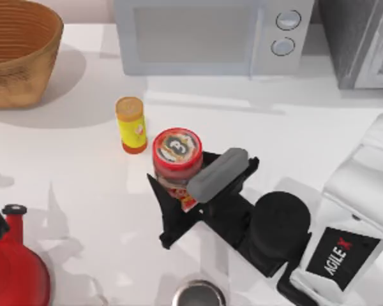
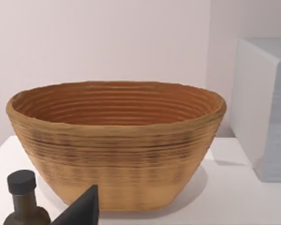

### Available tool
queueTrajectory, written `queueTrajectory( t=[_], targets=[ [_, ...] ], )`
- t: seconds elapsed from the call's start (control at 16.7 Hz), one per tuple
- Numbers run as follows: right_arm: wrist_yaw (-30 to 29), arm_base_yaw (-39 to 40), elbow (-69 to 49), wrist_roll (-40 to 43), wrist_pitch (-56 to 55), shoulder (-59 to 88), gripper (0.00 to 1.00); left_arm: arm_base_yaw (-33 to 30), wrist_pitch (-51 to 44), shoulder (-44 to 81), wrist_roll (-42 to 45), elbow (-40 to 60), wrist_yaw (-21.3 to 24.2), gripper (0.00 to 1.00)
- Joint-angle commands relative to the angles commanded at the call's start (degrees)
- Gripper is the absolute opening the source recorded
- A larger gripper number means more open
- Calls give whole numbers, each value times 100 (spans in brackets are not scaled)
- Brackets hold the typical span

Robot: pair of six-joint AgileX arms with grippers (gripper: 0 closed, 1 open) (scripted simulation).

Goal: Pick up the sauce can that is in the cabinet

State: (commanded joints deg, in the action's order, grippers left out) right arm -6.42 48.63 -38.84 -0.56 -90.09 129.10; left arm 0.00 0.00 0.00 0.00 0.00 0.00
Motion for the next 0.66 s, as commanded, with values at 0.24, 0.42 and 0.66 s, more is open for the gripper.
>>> queueTrajectory(
  t=[0.24,0.42,0.66],
  targets=[
    [0,0,0,0,0,0,90,0,0,0,0,0,0,100],
    [0,0,0,0,0,0,100,0,0,0,0,0,0,100],
    [0,0,0,0,0,0,100,0,0,0,0,0,0,100]
  ],
)
